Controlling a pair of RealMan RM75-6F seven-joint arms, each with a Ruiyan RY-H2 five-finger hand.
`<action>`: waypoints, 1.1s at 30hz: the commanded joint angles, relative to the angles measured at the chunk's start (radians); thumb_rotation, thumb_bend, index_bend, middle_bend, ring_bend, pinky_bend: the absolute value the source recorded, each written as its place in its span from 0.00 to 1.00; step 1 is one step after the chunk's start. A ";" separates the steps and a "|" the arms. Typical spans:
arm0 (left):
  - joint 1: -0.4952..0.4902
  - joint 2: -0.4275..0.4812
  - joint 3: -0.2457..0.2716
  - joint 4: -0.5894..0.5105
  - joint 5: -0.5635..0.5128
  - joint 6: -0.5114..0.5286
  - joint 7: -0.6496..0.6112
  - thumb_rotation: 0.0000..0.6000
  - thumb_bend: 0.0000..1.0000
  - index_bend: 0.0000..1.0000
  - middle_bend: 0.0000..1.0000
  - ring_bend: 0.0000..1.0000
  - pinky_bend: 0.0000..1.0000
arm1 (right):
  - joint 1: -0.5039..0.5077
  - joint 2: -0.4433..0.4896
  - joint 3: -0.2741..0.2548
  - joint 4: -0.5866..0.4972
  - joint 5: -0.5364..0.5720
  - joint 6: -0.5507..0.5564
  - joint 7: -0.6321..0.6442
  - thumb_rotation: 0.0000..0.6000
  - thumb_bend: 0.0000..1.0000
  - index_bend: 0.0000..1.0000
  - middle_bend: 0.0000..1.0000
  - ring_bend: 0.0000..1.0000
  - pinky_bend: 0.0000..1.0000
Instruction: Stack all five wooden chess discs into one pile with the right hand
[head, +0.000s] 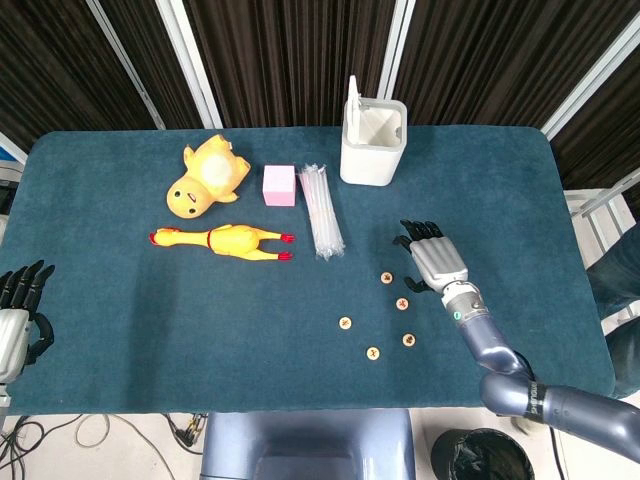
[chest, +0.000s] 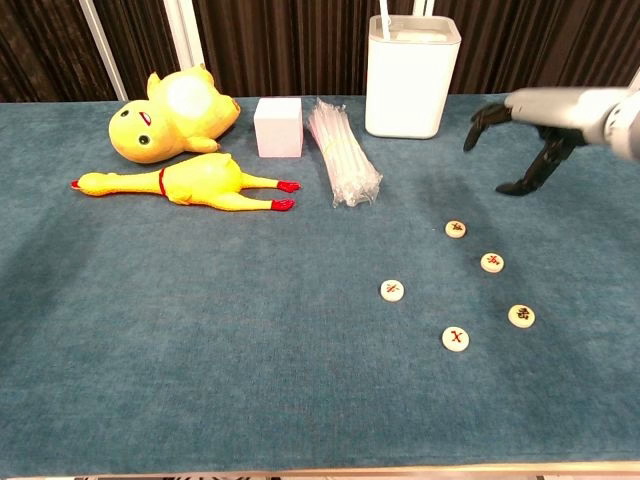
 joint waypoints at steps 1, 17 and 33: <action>-0.001 0.000 0.001 0.000 0.000 -0.002 0.000 1.00 0.82 0.07 0.00 0.00 0.06 | 0.019 -0.036 -0.017 0.043 0.026 -0.011 -0.014 1.00 0.38 0.30 0.00 0.00 0.06; -0.005 -0.007 0.005 -0.001 0.002 -0.009 0.019 1.00 0.82 0.07 0.00 0.00 0.06 | 0.033 -0.134 -0.053 0.168 0.012 -0.018 0.016 1.00 0.38 0.35 0.00 0.00 0.06; -0.008 -0.010 0.006 0.002 0.001 -0.012 0.019 1.00 0.82 0.07 0.00 0.00 0.06 | 0.056 -0.186 -0.056 0.211 0.002 -0.030 0.023 1.00 0.38 0.41 0.00 0.00 0.06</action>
